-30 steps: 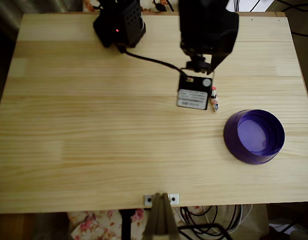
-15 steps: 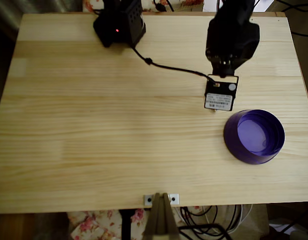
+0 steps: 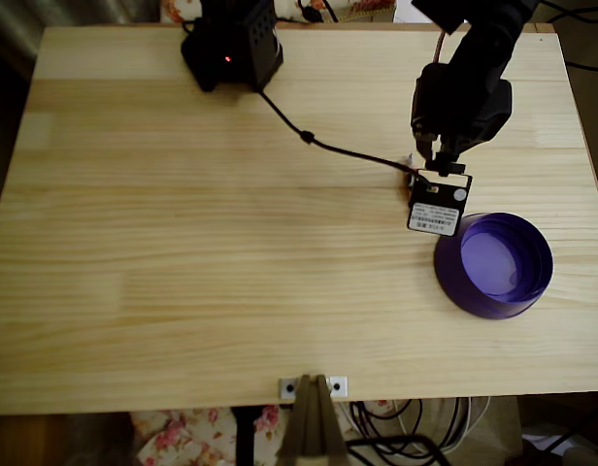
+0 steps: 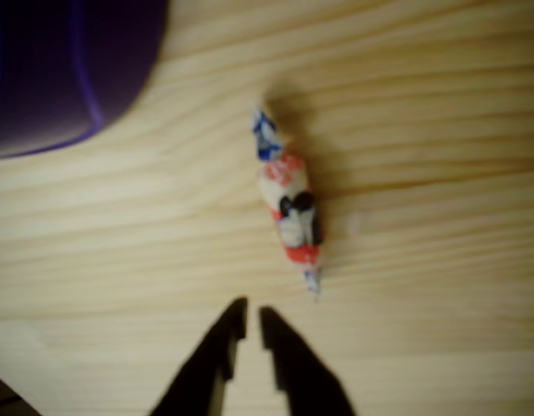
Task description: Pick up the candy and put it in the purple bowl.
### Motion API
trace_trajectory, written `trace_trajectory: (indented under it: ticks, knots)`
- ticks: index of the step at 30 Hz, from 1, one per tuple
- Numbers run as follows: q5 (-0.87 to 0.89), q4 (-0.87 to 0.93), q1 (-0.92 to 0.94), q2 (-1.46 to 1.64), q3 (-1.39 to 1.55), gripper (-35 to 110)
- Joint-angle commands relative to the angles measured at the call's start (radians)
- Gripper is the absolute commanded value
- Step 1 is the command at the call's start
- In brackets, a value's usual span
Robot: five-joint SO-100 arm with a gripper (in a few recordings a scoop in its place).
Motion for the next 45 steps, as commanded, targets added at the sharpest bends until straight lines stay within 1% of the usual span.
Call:
trace_trajectory:
  ticks: [1,3,9,12,22,31,34,36,45]
  knots:
    - [-0.002,0.014,-0.008,0.035,-0.084,11]
    - [-0.009,0.012,-0.003,0.026,-0.094,13]
    - [-0.028,-0.020,0.015,0.014,-0.091,14]
    - [-0.046,-0.066,0.015,0.014,-0.069,19]
    - [-0.084,-0.201,0.044,0.063,0.071,19]
    - [-0.066,-0.265,0.071,0.112,0.186,19]
    - [-0.064,-0.290,0.074,0.110,0.204,13]
    - [-0.071,-0.291,0.075,0.110,0.204,0]
    - [-0.060,-0.247,0.075,0.141,0.196,0]
